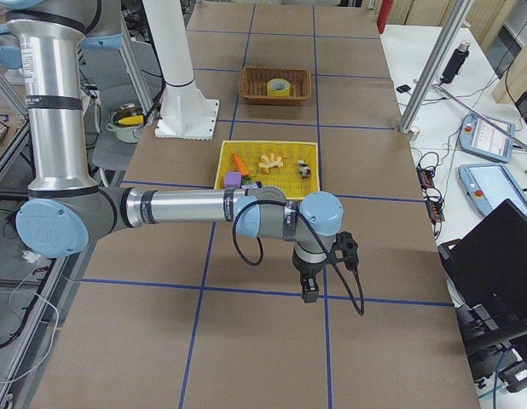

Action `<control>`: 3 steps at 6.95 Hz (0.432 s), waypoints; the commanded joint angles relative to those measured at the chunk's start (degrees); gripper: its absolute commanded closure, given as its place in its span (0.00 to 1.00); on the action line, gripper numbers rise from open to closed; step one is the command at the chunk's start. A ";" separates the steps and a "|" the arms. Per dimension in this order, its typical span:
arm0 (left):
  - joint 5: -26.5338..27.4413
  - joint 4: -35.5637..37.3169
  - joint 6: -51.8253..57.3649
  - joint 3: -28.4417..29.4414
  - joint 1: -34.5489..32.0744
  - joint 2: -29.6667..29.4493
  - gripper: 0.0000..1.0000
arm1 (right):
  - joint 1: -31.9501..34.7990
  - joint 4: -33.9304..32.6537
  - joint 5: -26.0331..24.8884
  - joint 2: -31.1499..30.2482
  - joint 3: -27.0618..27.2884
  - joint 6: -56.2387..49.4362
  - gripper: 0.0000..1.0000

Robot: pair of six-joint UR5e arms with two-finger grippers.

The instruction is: Move tape to another basket

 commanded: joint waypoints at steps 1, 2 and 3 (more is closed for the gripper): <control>0.00 -1.97 0.00 0.13 0.06 0.78 0.01 | 0.00 1.91 0.07 0.08 -0.97 0.14 0.00; 0.00 -1.98 0.00 0.05 0.06 0.87 0.01 | 0.00 1.91 0.24 0.17 -0.79 0.22 0.00; 0.00 -1.98 0.00 0.04 0.06 0.96 0.01 | 0.00 1.91 0.33 0.17 -0.79 0.23 0.00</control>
